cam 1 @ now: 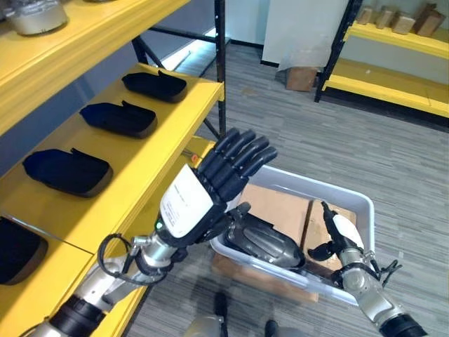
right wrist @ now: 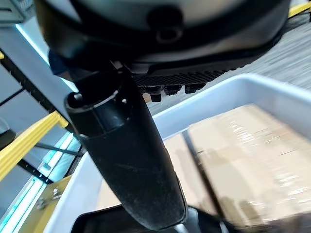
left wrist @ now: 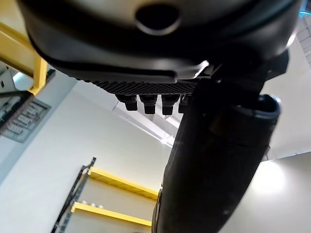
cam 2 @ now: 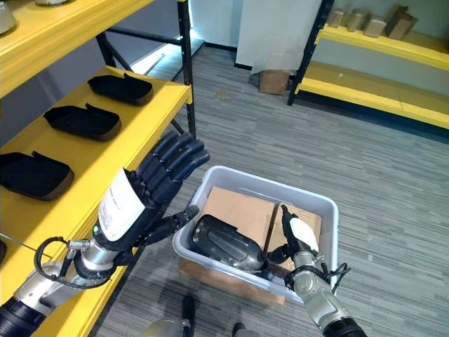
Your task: Move parts from the plastic box to the shelf.
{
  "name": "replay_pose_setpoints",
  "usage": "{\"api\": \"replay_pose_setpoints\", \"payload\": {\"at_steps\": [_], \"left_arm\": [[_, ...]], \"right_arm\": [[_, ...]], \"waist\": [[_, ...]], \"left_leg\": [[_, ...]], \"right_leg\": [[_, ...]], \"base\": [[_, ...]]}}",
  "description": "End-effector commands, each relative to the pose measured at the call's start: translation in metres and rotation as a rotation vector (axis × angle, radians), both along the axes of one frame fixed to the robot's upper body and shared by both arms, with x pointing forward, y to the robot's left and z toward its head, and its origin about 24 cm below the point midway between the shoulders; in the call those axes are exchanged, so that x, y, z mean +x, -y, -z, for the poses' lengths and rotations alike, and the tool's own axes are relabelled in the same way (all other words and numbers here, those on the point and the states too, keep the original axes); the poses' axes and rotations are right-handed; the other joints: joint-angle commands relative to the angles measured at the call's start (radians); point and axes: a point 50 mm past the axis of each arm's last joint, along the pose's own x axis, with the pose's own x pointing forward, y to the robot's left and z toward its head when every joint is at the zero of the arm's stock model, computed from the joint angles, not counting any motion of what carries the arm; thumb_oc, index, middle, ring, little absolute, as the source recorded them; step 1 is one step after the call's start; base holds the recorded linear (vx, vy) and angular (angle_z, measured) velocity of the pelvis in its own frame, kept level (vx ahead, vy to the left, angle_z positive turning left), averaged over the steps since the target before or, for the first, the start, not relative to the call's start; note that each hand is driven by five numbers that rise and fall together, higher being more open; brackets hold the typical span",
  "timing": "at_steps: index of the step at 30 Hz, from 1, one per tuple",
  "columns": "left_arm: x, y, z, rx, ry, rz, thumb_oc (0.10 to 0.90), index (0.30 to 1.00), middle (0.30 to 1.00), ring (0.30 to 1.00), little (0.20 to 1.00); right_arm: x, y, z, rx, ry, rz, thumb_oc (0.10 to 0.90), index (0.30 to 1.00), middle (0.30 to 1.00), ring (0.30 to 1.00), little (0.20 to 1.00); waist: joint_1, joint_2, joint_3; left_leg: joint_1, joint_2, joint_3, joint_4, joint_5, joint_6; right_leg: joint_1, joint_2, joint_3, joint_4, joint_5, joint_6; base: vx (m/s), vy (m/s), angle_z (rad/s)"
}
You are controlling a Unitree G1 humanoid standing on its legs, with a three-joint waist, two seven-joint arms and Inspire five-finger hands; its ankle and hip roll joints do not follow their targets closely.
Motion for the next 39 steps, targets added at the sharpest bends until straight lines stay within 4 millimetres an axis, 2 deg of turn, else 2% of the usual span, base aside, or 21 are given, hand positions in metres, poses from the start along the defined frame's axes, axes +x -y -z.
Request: {"api": "replay_pose_setpoints", "payload": {"at_steps": [1,3,4,5,7,11,12,16,17,19,28,32,36,37,39], "left_arm": [[-0.009,0.008,-0.029,-0.130,0.069,0.124,0.900,1.000,1.000,1.000,1.000],[-0.009,0.009,-0.029,-0.121,0.064,0.119,0.900,1.000,1.000,1.000,1.000],[-0.007,0.009,-0.032,-0.111,0.072,0.109,0.900,1.000,1.000,1.000,1.000],[-0.004,0.010,-0.034,-0.107,0.096,0.096,0.900,1.000,1.000,1.000,1.000],[-0.003,0.008,-0.033,-0.108,0.113,0.074,0.900,1.000,1.000,1.000,1.000],[0.005,0.010,-0.041,-0.135,0.140,0.078,0.900,1.000,1.000,1.000,1.000],[0.011,0.015,-0.049,-0.153,0.169,0.096,0.900,1.000,1.000,1.000,1.000],[0.014,0.022,-0.057,-0.185,0.197,0.130,0.900,1.000,1.000,1.000,1.000],[0.014,0.024,-0.057,-0.191,0.194,0.135,0.900,1.000,1.000,1.000,1.000],[0.014,0.028,-0.056,-0.208,0.200,0.155,0.900,1.000,1.000,1.000,1.000],[0.016,0.026,-0.056,-0.239,0.235,0.155,0.900,1.000,1.000,1.000,1.000],[0.013,0.026,-0.056,-0.242,0.246,0.164,0.900,1.000,1.000,1.000,1.000],[0.011,0.025,-0.055,-0.246,0.249,0.159,0.900,1.000,1.000,1.000,1.000],[0.009,0.024,-0.051,-0.248,0.251,0.137,0.900,1.000,1.000,1.000,1.000],[0.009,0.022,-0.050,-0.251,0.255,0.118,0.900,1.000,1.000,1.000,1.000]], "right_arm": [[0.033,-0.001,-0.046,-0.007,0.234,-0.009,0.900,1.000,1.000,1.000,1.000],[0.034,-0.005,-0.045,-0.006,0.241,-0.009,0.900,1.000,1.000,1.000,1.000],[0.045,-0.013,-0.046,0.028,0.270,-0.014,0.900,1.000,1.000,1.000,1.000],[0.058,-0.023,-0.056,0.029,0.315,-0.026,0.900,1.000,1.000,1.000,1.000],[0.070,-0.032,-0.074,0.037,0.363,-0.053,0.900,1.000,1.000,1.000,1.000],[0.092,-0.038,-0.106,0.037,0.414,-0.091,0.900,1.000,1.000,1.000,1.000],[0.108,-0.044,-0.129,0.034,0.435,-0.116,0.900,1.000,1.000,1.000,1.000],[0.123,-0.049,-0.150,0.026,0.452,-0.135,0.900,1.000,1.000,1.000,1.000],[0.124,-0.049,-0.151,0.024,0.448,-0.136,0.900,1.000,1.000,1.000,1.000],[0.133,-0.049,-0.156,0.005,0.437,-0.131,0.900,1.000,1.000,1.000,1.000],[0.147,-0.059,-0.183,0.007,0.469,-0.127,0.900,1.000,1.000,1.000,1.000],[0.149,-0.061,-0.187,0.032,0.485,-0.128,0.900,1.000,1.000,1.000,1.000],[0.146,-0.066,-0.188,0.087,0.512,-0.140,0.900,1.000,1.000,1.000,1.000],[0.134,-0.079,-0.194,0.160,0.582,-0.186,0.900,1.000,1.000,1.000,1.000],[0.126,-0.087,-0.195,0.224,0.586,-0.218,0.900,1.000,1.000,1.000,1.000]], "waist": [[0.013,0.013,-0.020],[0.020,0.017,-0.010],[0.050,0.017,0.004],[0.057,0.022,0.027],[0.055,0.023,0.050],[0.066,0.028,0.071],[0.080,0.034,0.092],[0.105,0.049,0.124],[0.112,0.052,0.128],[0.138,0.076,0.157],[0.176,0.103,0.223],[0.190,0.107,0.249],[0.187,0.105,0.262],[0.174,0.092,0.270],[0.160,0.085,0.270]], "left_leg": [[-0.038,0.051,-0.028,0.034,-0.088,-0.055],[-0.024,0.059,-0.016,0.036,-0.098,-0.046],[-0.013,0.083,0.021,0.038,-0.100,-0.054],[0.002,0.100,0.035,0.026,-0.100,-0.061],[0.021,0.125,0.052,-0.002,-0.097,-0.067],[-0.013,0.131,0.056,-0.007,-0.087,-0.083],[-0.053,0.128,0.049,-0.001,-0.077,-0.093],[-0.112,0.123,0.017,0.009,-0.062,-0.110],[-0.119,0.121,0.009,0.007,-0.058,-0.112],[-0.154,0.109,-0.032,0.007,-0.043,-0.119],[-0.260,0.078,-0.086,0.043,-0.033,-0.111],[-0.294,0.068,-0.095,0.041,-0.023,-0.103],[-0.306,0.064,-0.098,0.040,-0.020,-0.100],[-0.312,0.065,-0.093,0.044,-0.029,-0.097],[-0.321,0.067,-0.090,0.049,-0.029,-0.096]], "right_leg": [[-0.029,0.132,-0.105,0.177,-0.018,-0.024],[-0.073,0.092,-0.125,0.236,0.013,0.004],[-0.080,0.008,-0.175,0.156,0.040,0.029],[-0.091,-0.028,-0.176,0.059,0.114,0.048],[-0.097,-0.022,-0.160,-0.017,0.141,0.062],[-0.108,-0.018,-0.171,-0.074,0.151,0.050],[-0.123,-0.013,-0.177,-0.091,0.150,0.039],[-0.147,-0.007,-0.200,-0.094,0.134,0.018],[-0.149,-0.005,-0.202,-0.094,0.130,0.015],[-0.174,0.000,-0.221,-0.076,0.110,-0.003],[-0.301,0.004,-0.242,0.020,0.086,-0.020],[-0.348,0.007,-0.249,0.049,0.084,-0.020],[-0.369,0.009,-0.244,0.062,0.085,-0.018],[-0.384,0.012,-0.236,0.071,0.084,-0.013],[-0.397,0.016,-0.232,0.071,0.092,-0.010]], "base": [[0.03,0.047,0.01],[-0.01,-0.065,-0.03],[-0.09,-0.259,-0.55],[-0.12,-0.328,-0.77],[-0.06,-0.244,-0.57],[-0.11,-0.121,0.04],[-0.19,-0.085,0.20],[-0.10,-0.050,-0.02],[-0.06,0.006,0.00],[-0.03,0.029,0.09],[-0.02,0.014,0.19],[-0.03,0.014,0.15],[-0.01,0.015,0.09],[0.00,0.000,0.00],[-0.01,0.011,-0.03]]}}
